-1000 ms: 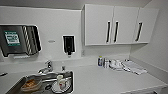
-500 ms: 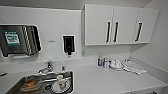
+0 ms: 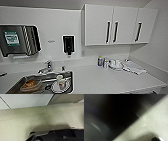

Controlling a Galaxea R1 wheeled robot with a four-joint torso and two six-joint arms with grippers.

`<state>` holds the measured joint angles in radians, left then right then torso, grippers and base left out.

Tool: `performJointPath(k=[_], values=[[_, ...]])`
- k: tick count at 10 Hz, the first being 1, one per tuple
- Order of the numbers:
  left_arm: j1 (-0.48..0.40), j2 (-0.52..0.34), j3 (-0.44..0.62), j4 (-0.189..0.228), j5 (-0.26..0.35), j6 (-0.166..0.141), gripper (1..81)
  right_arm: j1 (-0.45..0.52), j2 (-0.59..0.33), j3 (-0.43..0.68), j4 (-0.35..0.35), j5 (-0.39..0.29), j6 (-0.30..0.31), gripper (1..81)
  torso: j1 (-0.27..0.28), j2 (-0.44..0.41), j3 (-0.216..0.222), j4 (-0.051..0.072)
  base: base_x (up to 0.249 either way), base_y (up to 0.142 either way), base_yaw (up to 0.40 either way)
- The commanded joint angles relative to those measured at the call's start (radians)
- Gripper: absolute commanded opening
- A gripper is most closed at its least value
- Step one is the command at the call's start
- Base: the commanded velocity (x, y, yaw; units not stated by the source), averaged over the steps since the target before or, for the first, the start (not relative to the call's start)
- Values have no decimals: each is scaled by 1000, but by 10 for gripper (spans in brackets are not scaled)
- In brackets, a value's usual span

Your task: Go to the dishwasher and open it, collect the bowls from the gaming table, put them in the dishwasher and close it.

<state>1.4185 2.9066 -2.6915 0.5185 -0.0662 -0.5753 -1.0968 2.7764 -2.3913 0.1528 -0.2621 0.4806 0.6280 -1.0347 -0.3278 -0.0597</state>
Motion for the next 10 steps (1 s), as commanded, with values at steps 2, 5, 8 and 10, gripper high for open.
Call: performJointPath(k=[2, 5, 8, 10], values=[[-66, -19, -4, -9, 35, 3, 811, 370, 100, 37, 77, 110, 46, 811, 0, 0, 0, 0, 0, 0, 0], [-62, -29, -4, -11, 35, 2, 811, 445, 134, 29, 65, 110, 42, 811, 0, 0, 0, 0, 0, 0, 0], [-62, -26, -4, -11, 35, 0, 811, 527, 155, 29, 51, 104, 30, 811, 0, 0, -1, -1, 0, 0, 0], [-62, -24, -4, -11, 37, -1, 811, 565, 171, 15, 31, 104, 32, 811, 0, 0, -1, -1, 0, 0, 0]])
